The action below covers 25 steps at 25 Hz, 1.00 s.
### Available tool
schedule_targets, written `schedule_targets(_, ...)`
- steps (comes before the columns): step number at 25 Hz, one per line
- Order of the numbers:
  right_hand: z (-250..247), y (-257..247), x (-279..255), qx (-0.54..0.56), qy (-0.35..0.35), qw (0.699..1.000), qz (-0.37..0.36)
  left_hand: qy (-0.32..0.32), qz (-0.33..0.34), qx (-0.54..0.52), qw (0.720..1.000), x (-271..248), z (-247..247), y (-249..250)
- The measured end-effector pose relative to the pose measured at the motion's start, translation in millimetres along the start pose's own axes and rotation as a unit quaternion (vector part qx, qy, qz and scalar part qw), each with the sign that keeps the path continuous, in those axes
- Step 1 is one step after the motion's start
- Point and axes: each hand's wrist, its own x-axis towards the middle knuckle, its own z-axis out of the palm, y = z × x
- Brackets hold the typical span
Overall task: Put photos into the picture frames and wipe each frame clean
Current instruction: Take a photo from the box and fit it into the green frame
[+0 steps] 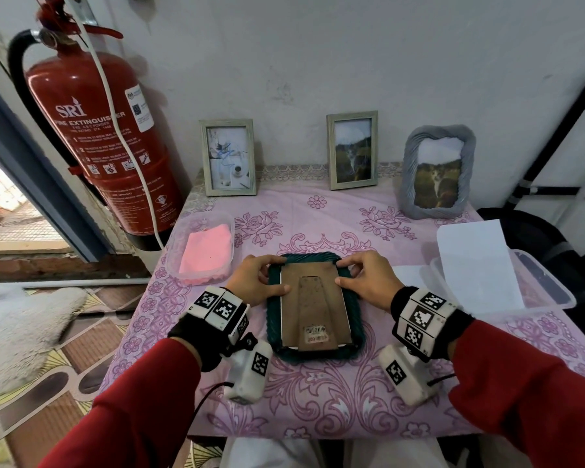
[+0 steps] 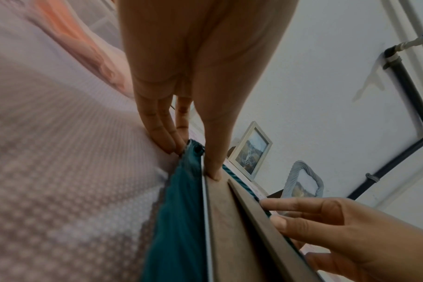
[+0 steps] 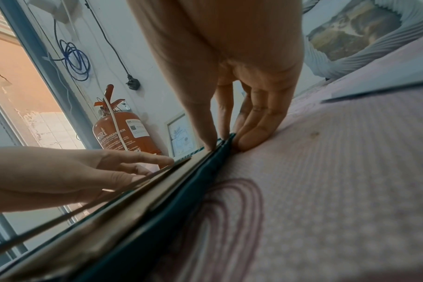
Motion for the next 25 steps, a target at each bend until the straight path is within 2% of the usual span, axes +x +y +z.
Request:
schedule_targets(9,-1,0,1,-0.022,-0.024,0.999,0.003,-0.006,-0.005,-0.003,1.000,-1,-1,2)
schedule_targets(13,-11,-5,-9,-0.024,-0.044,0.999,0.003,-0.004,-0.049,-0.065,0.997,-18,-3,9)
schedule_targets(15,-18,-7,-23,-0.032,-0.034,0.999,-0.019,0.023,-0.054,-0.061,0.996,-36,-4,12)
schedule_targets(19,-23,-9,-70,-0.031,-0.052,0.997,-0.057,0.080,-0.024,0.034,0.996,-86,6,17)
schedule_targets(22,-17,-10,-96,-0.052,-0.059,0.995,-0.062,0.119,-0.039,0.049,0.991,-112,22,23)
schedule_targets(25,-5,-11,-106,-0.072,-0.018,0.995,-0.066,0.159,-0.055,0.062,0.984,-119,40,26)
